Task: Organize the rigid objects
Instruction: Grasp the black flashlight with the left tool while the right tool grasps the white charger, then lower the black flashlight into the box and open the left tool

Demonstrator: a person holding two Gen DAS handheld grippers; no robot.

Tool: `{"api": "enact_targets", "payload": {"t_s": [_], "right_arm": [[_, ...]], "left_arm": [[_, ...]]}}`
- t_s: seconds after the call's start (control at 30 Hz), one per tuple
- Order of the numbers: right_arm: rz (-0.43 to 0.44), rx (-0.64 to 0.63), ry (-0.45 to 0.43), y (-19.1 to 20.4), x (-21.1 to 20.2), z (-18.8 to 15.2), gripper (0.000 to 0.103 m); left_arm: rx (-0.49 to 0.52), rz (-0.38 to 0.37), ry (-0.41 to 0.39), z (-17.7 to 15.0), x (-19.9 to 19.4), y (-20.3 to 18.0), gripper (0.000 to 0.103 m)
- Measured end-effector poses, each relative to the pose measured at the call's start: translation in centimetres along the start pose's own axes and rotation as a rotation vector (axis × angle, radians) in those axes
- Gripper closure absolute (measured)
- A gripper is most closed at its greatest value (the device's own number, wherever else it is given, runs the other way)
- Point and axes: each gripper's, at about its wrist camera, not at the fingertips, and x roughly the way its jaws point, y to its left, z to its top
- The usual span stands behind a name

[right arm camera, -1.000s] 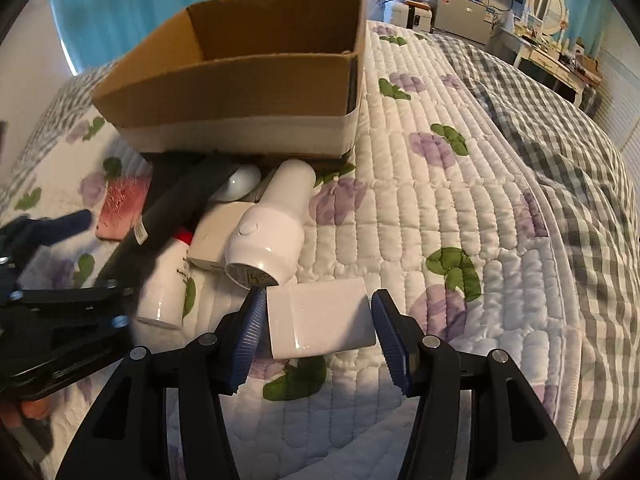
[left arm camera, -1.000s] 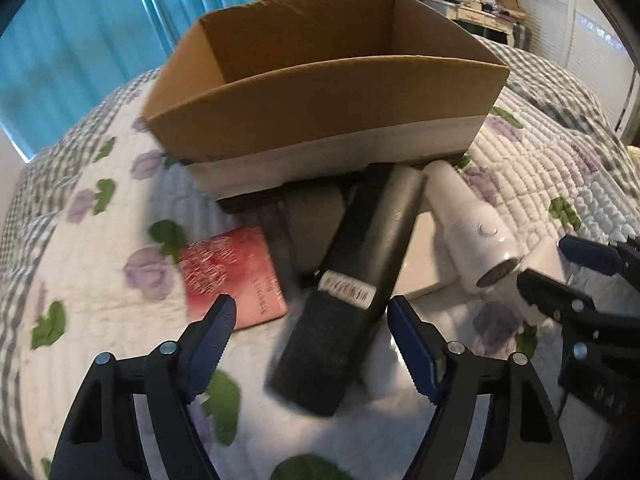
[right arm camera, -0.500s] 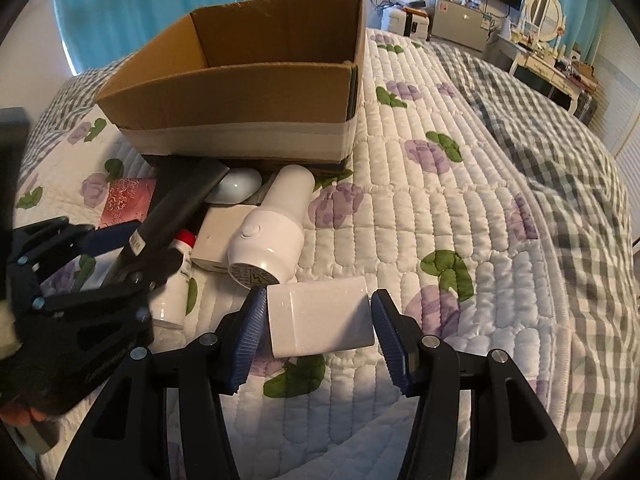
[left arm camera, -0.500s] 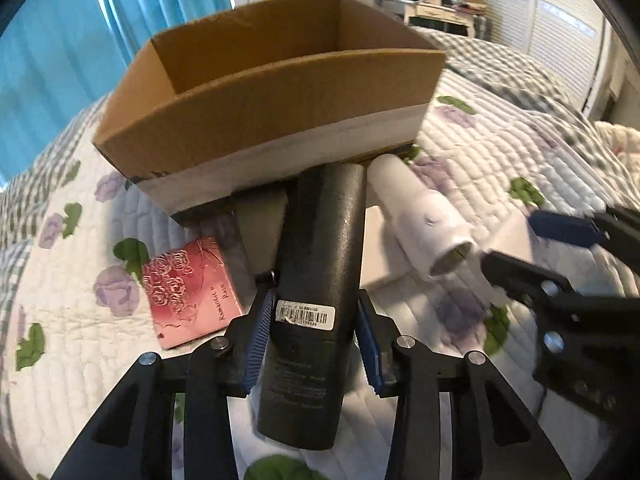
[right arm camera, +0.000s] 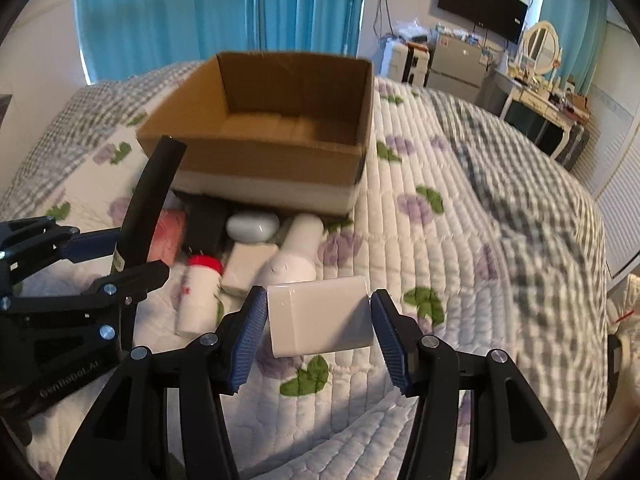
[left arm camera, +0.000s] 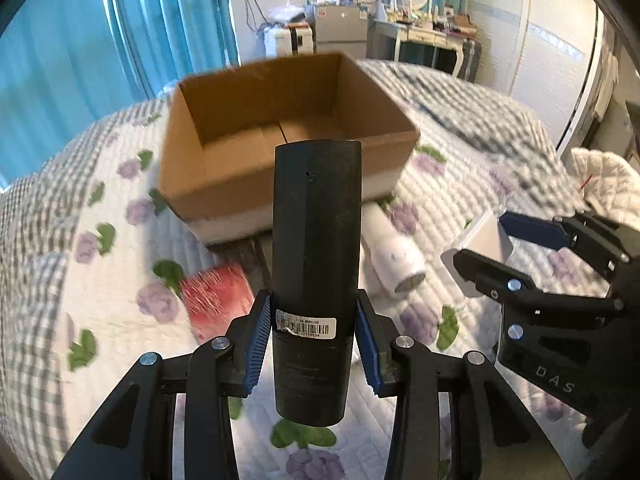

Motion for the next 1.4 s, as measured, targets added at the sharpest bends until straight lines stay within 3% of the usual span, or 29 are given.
{"api": "enact_targets", "payload": {"t_s": [0.23, 0.33, 0.47, 0.67, 0.87, 1.17, 1.3, 1.4], "right_arm": [[0.023, -0.015, -0.065, 0.1, -2.4, 2.9, 0.050], [0.019, -0.039, -0.090, 0.3, -3.0, 4.5, 0.050], [0.029, -0.052, -0.132, 0.3, -3.7, 7.5, 0.050], [0.030, -0.091, -0.186, 0.8, -2.7, 13.1, 0.050], [0.038, -0.086, -0.177, 0.4, 0.9, 17.5, 0.050], [0.041, -0.085, -0.119, -0.2, 7.2, 18.9, 0.050], [0.041, -0.088, -0.110, -0.5, 8.7, 18.6, 0.050], [0.030, -0.096, -0.111, -0.7, 9.3, 18.4, 0.050]], "left_arm": [[0.021, 0.005, -0.056, 4.0, -3.4, 1.7, 0.062], [0.033, 0.049, -0.068, 5.8, -3.9, 2.4, 0.062], [0.018, 0.055, -0.078, 8.5, -3.8, 3.7, 0.062], [0.002, 0.083, -0.076, 12.6, -1.4, 5.2, 0.062], [-0.037, 0.089, 0.019, 15.8, 5.2, 7.3, 0.062], [-0.043, 0.068, 0.119, 14.8, 12.3, 7.7, 0.062], [-0.019, 0.084, 0.069, 14.5, 12.7, 7.2, 0.062], [-0.014, 0.096, 0.035, 14.6, 12.5, 7.0, 0.046]]}}
